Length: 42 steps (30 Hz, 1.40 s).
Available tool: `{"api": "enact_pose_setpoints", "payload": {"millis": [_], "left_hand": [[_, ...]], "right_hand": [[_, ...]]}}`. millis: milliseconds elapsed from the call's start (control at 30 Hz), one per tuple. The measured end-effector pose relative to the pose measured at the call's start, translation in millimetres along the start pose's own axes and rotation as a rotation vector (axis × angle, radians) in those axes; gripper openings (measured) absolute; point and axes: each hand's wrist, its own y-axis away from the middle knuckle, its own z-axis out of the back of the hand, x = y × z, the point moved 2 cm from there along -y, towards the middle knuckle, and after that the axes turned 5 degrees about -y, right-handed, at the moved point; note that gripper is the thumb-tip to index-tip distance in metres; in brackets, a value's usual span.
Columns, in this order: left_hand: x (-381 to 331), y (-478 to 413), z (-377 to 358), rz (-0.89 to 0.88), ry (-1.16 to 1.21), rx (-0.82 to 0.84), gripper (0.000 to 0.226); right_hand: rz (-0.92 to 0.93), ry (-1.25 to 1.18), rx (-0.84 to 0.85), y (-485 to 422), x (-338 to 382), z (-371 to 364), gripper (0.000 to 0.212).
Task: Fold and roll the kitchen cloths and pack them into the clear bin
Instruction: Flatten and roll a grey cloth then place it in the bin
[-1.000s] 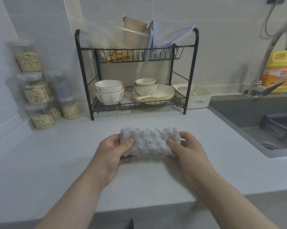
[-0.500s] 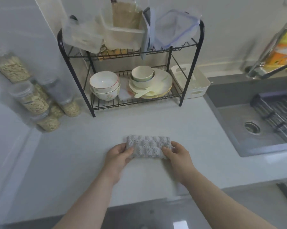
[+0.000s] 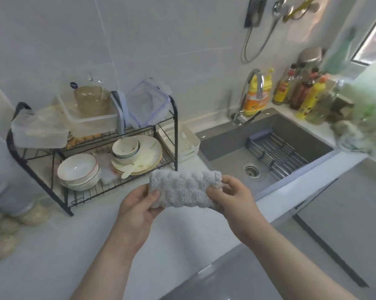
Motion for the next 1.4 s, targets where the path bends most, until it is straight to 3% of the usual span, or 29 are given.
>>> {"api": "enact_pose_setpoints", "payload": {"millis": [233,367,467,633,1067,1233,1400], "left_hand": [[-5.0,-22.7,-188.5,0.0,-0.068,0.375,0.029],[30.9,-30.5,-313.4,0.032,-0.129,0.514,0.031],[66.6,-30.5,-408.5,0.055,-0.171,0.618,0.03],[118.6,-24.2,-545.1,0.113,-0.189,0.808,0.03],[221.8,-16.9,-777.2,0.228,-0.184,1.045,0.018],[274.2,-54.1,-859.7,0.303,-0.097,1.07,0.018],[330.2,-102.1,-961.8,0.467,-0.117,1.123,0.018]], "right_hand": [[0.229,-0.1,-0.234,44.4,105.1,133.4,0.031],[0.312,-0.159,-0.386,68.7,137.7,237.4,0.022],[0.377,-0.173,-0.476,83.1,158.6,317.5,0.031],[0.455,-0.217,-0.642,106.5,194.6,440.6,0.025],[0.511,-0.221,-0.986,130.4,250.6,642.2,0.028],[0.431,-0.172,-0.959,93.9,262.6,717.1,0.026],[0.36,-0.177,-0.907,50.6,292.8,801.5,0.047]]}}
